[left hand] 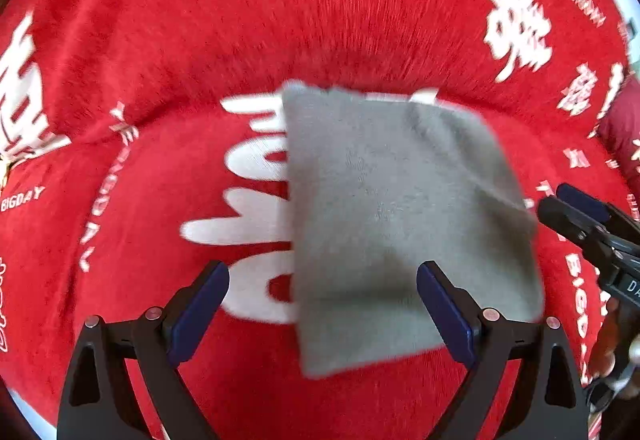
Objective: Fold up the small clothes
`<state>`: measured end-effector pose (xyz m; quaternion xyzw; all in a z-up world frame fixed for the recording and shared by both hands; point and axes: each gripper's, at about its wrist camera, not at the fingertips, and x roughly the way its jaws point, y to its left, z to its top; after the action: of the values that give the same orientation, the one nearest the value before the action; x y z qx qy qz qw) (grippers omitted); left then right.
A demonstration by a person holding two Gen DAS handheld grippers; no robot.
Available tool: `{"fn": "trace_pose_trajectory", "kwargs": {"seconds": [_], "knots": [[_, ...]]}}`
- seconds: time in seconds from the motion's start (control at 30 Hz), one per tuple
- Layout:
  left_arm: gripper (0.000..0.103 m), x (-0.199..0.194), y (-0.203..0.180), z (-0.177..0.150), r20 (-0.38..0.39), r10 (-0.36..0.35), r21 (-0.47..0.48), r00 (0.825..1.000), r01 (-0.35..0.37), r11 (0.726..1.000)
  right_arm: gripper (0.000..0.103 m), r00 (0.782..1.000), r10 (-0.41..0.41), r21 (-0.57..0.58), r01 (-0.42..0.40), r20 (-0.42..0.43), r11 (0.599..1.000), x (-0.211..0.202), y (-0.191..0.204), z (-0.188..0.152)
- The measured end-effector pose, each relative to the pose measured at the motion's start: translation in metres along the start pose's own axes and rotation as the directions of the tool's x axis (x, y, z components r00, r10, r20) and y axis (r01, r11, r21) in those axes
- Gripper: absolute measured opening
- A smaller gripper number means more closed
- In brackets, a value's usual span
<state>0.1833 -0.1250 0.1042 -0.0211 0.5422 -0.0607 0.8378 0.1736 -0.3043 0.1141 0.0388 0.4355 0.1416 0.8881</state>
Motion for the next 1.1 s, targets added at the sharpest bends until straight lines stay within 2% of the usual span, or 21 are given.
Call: {"fn": "trace_pose_trajectory", "kwargs": {"seconds": [0.07,0.13,0.23,0.27,0.33,0.37,0.4,0.43,0.47,0.57,0.63,0.67,0.7,0.73,0.77,0.83,0.87,0.93,1.03,1.07,1.1], "knots": [[0.098,0.028,-0.007,0.000,-0.082,0.032,0.015,0.996,-0.031,0.999,0.075,0.997,-0.041,0.023,0.042,-0.073,0.999,0.029,-0.007,0.006],[0.100,0.035,-0.006,-0.002,-0.084,0.020,-0.007,0.996,-0.021,1.000,0.075,0.987,-0.037,0.078,0.050,-0.154,0.996,0.054,-0.021,0.009],[0.100,0.021,0.000,-0.001,-0.037,-0.037,-0.032,0.999,0.036,0.999,0.075,0.994,0.015,0.182,0.006,-0.109,0.983,0.056,-0.044,0.021],[0.100,0.021,0.001,0.000,-0.027,-0.034,-0.031,0.999,0.033,0.999,0.075,0.996,0.024,0.205,-0.005,-0.090,0.979,0.058,-0.049,0.027],[0.100,0.033,0.003,0.003,-0.062,0.003,-0.017,0.998,-0.004,1.000,0.075,0.992,0.049,0.222,-0.021,-0.120,0.975,0.075,-0.050,0.037],[0.101,0.039,0.005,0.005,-0.077,-0.016,-0.027,0.997,0.014,1.000,0.066,0.982,0.080,0.220,-0.041,-0.174,0.975,0.091,-0.048,0.039],[0.101,0.041,0.008,0.007,-0.083,-0.042,-0.054,0.996,0.037,0.998,0.046,0.969,0.102,0.204,-0.055,-0.226,0.977,0.106,-0.042,0.039],[0.101,0.041,0.010,0.008,-0.086,-0.049,-0.064,0.995,0.044,0.997,0.029,0.970,0.087,0.163,-0.050,-0.225,0.985,0.111,-0.035,0.043],[0.101,0.039,0.010,0.009,-0.082,-0.057,-0.069,0.995,0.051,0.996,0.023,0.980,0.070,0.112,-0.050,-0.186,0.992,0.106,-0.027,0.050],[0.103,0.045,0.010,0.007,-0.072,-0.063,-0.058,0.995,0.059,0.997,0.021,0.991,0.058,0.087,-0.047,-0.120,0.995,0.101,-0.026,0.060],[0.103,0.046,0.013,0.006,-0.087,-0.087,-0.088,0.992,0.079,0.993,0.024,0.982,0.021,0.082,-0.006,-0.185,0.997,0.118,-0.031,0.054],[0.103,0.044,0.015,0.006,-0.094,-0.092,-0.100,0.991,0.082,0.992,0.032,0.980,0.030,0.096,-0.011,-0.196,0.995,0.121,-0.033,0.049],[0.103,0.039,0.017,0.006,-0.094,-0.088,-0.103,0.992,0.078,0.992,0.036,0.982,0.048,0.125,-0.025,-0.184,0.992,0.114,-0.037,0.047],[0.103,0.030,0.017,0.002,-0.080,-0.078,-0.094,0.994,0.071,0.993,0.045,0.980,0.057,0.142,-0.030,-0.190,0.989,0.109,-0.039,0.047],[0.103,0.022,0.018,-0.001,-0.063,-0.071,-0.081,0.996,0.066,0.995,0.047,0.980,0.065,0.154,-0.036,-0.186,0.987,0.099,-0.041,0.045],[0.103,0.003,0.020,-0.012,-0.028,-0.055,-0.040,0.998,0.054,0.998,0.050,0.990,0.074,0.137,-0.056,-0.124,0.989,0.066,-0.040,0.038],[0.103,-0.008,0.021,-0.022,-0.007,-0.036,-0.008,0.999,0.036,0.999,0.055,0.992,0.086,0.120,-0.074,-0.097,0.990,0.049,-0.038,0.031],[0.103,-0.019,0.024,-0.036,0.021,-0.011,0.038,1.000,0.010,0.999,0.061,0.986,0.148,0.091,-0.141,-0.074,0.986,0.019,-0.034,0.015],[0.103,-0.023,0.018,-0.053,0.031,0.027,0.132,0.999,-0.031,0.991,0.062,0.951,0.293,-0.009,-0.296,-0.097,0.955,-0.014,-0.017,-0.009],[0.103,-0.022,0.015,-0.057,0.032,0.034,0.156,0.999,-0.038,0.987,0.062,0.937,0.326,-0.051,-0.334,-0.122,0.941,-0.017,-0.010,-0.017],[0.103,-0.021,0.011,-0.059,0.031,0.047,0.172,0.998,-0.052,0.984,0.062,0.933,0.332,-0.075,-0.345,-0.139,0.936,-0.019,-0.007,-0.022]]}}
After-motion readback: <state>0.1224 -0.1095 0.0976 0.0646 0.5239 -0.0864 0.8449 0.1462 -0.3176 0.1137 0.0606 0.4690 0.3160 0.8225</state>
